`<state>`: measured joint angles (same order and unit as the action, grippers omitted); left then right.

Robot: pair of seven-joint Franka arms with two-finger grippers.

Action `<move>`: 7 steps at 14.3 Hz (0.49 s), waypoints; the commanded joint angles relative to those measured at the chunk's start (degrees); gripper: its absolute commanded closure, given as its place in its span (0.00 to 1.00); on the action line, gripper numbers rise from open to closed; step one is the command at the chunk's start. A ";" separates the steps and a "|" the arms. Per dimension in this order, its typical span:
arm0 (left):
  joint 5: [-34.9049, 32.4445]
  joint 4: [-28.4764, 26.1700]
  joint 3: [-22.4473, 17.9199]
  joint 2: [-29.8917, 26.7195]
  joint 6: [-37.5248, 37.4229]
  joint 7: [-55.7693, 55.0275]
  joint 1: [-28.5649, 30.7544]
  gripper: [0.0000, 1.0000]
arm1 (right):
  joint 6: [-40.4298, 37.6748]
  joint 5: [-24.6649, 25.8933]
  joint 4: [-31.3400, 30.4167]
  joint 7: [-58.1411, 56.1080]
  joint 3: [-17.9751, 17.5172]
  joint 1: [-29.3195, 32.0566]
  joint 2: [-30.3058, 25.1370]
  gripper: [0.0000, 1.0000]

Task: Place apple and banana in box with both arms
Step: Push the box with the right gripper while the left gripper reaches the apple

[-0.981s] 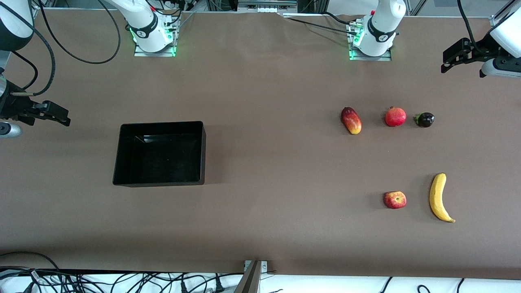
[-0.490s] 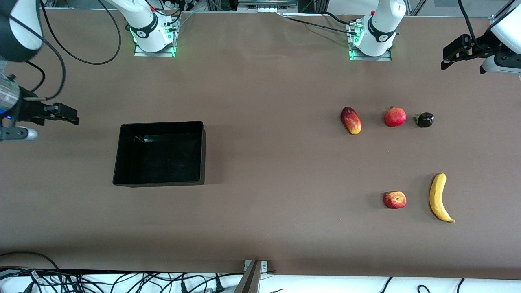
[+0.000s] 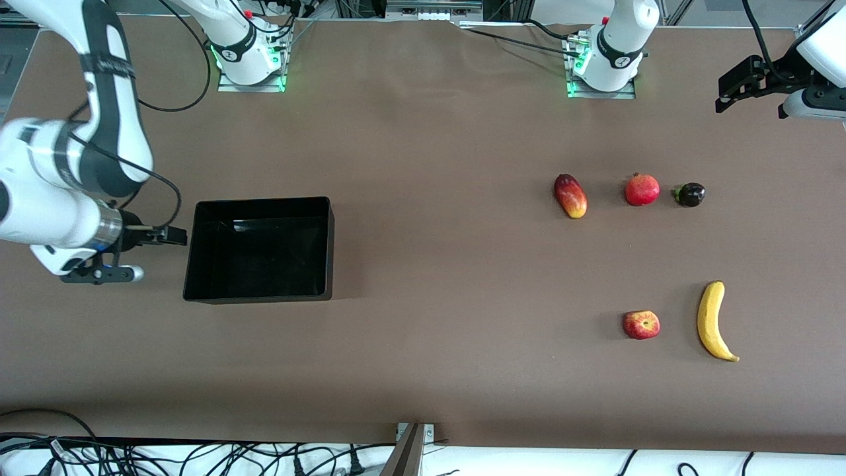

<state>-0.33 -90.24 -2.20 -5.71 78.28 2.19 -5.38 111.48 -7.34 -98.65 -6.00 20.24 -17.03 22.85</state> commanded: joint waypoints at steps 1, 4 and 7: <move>0.42 1.03 -0.17 -0.01 -1.20 -0.88 -0.51 0.00 | 6.97 -0.92 -8.11 -0.94 -0.02 0.16 -2.37 0.00; 0.42 0.94 -0.17 -0.01 -1.20 -0.87 -0.51 0.00 | 13.83 -2.32 -13.83 -0.94 -0.11 0.16 -2.11 0.00; 0.77 0.85 -0.17 0.17 -1.20 -1.05 -0.51 0.00 | 16.83 -2.85 -16.48 -1.64 -0.11 0.16 -0.97 0.21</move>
<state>-0.29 -90.24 -2.20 -5.70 78.08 2.11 -5.38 126.18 -8.90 -112.36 -6.05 20.26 -16.94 22.89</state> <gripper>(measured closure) 0.000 0.040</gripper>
